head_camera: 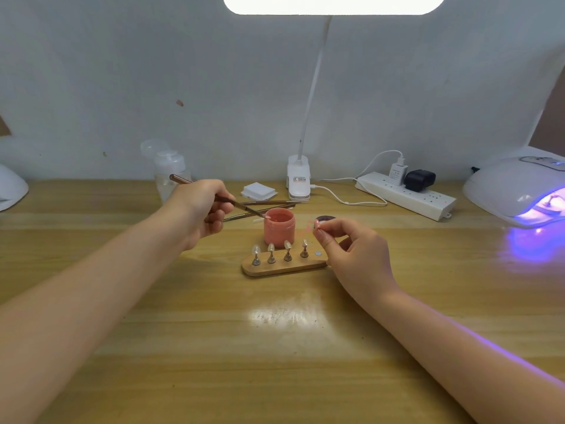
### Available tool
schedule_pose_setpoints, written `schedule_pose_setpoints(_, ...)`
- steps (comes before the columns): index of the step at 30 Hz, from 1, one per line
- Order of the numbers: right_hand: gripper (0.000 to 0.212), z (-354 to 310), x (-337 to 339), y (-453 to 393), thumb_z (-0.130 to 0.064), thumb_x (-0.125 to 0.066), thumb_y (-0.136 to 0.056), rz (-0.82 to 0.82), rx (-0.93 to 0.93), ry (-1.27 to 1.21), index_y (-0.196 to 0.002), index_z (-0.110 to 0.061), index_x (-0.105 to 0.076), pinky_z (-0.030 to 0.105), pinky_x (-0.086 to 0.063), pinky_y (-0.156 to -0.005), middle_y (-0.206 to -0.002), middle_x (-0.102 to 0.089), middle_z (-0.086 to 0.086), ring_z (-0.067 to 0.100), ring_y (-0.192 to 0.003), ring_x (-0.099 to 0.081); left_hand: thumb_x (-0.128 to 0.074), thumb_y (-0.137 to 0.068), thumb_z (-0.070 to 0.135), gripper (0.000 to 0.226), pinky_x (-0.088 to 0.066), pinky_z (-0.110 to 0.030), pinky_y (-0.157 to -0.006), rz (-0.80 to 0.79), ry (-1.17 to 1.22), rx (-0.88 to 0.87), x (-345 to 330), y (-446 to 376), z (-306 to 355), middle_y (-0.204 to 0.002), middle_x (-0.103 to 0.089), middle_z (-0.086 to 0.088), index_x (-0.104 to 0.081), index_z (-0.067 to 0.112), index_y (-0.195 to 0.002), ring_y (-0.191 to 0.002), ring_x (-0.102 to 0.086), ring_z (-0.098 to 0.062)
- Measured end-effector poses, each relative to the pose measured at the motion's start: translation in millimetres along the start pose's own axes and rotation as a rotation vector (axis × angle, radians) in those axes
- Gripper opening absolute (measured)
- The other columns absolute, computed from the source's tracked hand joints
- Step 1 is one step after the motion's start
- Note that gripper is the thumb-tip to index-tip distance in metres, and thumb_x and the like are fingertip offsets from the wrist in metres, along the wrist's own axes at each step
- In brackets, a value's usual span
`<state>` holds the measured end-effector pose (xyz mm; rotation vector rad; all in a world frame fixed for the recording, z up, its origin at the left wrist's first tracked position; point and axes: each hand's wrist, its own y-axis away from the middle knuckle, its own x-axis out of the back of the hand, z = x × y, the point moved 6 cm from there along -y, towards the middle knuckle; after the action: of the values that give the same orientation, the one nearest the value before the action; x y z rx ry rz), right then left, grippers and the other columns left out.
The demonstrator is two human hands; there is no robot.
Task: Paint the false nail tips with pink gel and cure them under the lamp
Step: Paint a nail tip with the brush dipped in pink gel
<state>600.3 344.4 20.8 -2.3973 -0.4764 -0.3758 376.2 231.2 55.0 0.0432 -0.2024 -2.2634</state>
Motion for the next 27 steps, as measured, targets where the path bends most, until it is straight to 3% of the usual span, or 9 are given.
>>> schedule_pose_setpoints(2,0.004,1,0,0,-0.023,-0.07,-0.086,0.004,-0.003,-0.003,-0.09,-0.024,-0.072,0.026,-0.05,-0.059,-0.085,-0.07,-0.014,-0.001,-0.059,-0.057,-0.055,-0.085,0.009,0.014,-0.04,-0.017,-0.039,0.068,-0.048,-0.086,6,0,4,-0.046,-0.055,0.001,-0.062,0.006,-0.074,-0.041,-0.045,-0.009)
schedule_pose_setpoints(5,0.004,1,-1,0,-0.024,-0.07,-0.086,0.001,-0.003,-0.001,-0.089,-0.025,-0.072,0.021,-0.047,-0.057,-0.085,-0.07,-0.014,-0.001,-0.057,-0.056,-0.057,-0.087,0.014,0.014,-0.048,-0.02,-0.046,0.125,-0.11,-0.361,4,14,14,-0.056,-0.065,0.0,-0.066,0.01,-0.077,-0.049,-0.056,-0.01)
schedule_pose_setpoints(10,0.003,1,0,0,-0.026,-0.07,-0.086,-0.002,-0.006,-0.001,-0.088,-0.028,-0.071,0.016,-0.043,-0.057,-0.082,-0.069,-0.019,0.001,-0.056,-0.054,-0.053,-0.09,0.023,0.014,-0.053,-0.016,-0.058,-0.056,-0.11,-0.713,-33,74,8,-0.073,-0.072,0.008,-0.066,0.024,-0.088,-0.064,-0.065,-0.002)
schedule_pose_setpoints(15,0.005,0,0,0,-0.027,-0.07,-0.086,0.006,-0.018,-0.021,-0.089,-0.024,-0.072,0.026,-0.049,-0.06,-0.083,-0.07,-0.018,0.005,-0.055,-0.054,-0.053,-0.088,0.018,0.015,-0.054,-0.023,-0.07,-0.183,-0.21,-0.847,-54,105,-12,-0.092,-0.072,0.003,-0.065,0.026,-0.093,-0.083,-0.069,-0.012)
schedule_pose_setpoints(17,0.005,0,0,0,-0.026,-0.07,-0.086,0.002,-0.024,-0.026,-0.089,-0.023,-0.072,0.029,-0.051,-0.061,-0.08,-0.069,-0.017,0.008,-0.057,-0.056,-0.055,-0.088,0.015,0.015,-0.051,-0.017,-0.073,-0.18,-0.253,-0.898,-54,108,-15,-0.098,-0.071,0.001,-0.066,0.023,-0.095,-0.088,-0.067,-0.007)
schedule_pose_setpoints(22,0.006,-1,0,0,-0.022,-0.07,-0.086,-0.009,-0.013,0.003,-0.092,-0.021,-0.073,0.033,-0.052,-0.063,-0.085,-0.07,-0.015,0.007,-0.059,-0.057,-0.055,-0.085,0.012,0.015,-0.05,-0.018,-0.076,-0.213,-0.282,-0.917,-55,108,-18,-0.09,-0.069,0.007,-0.068,0.018,-0.09,-0.095,-0.065,-0.002)
schedule_pose_setpoints(27,0.01,-2,0,0,-0.027,-0.069,-0.087,-0.028,-0.006,0.026,-0.094,-0.021,-0.072,0.034,-0.053,-0.064,-0.084,-0.069,-0.015,0.006,-0.062,-0.059,-0.055,-0.088,0.013,0.014,-0.056,-0.029,-0.075,-0.146,-0.266,-0.948,-49,109,-17,-0.089,-0.07,0.003,-0.067,0.013,-0.094,-0.09,-0.068,-0.01)
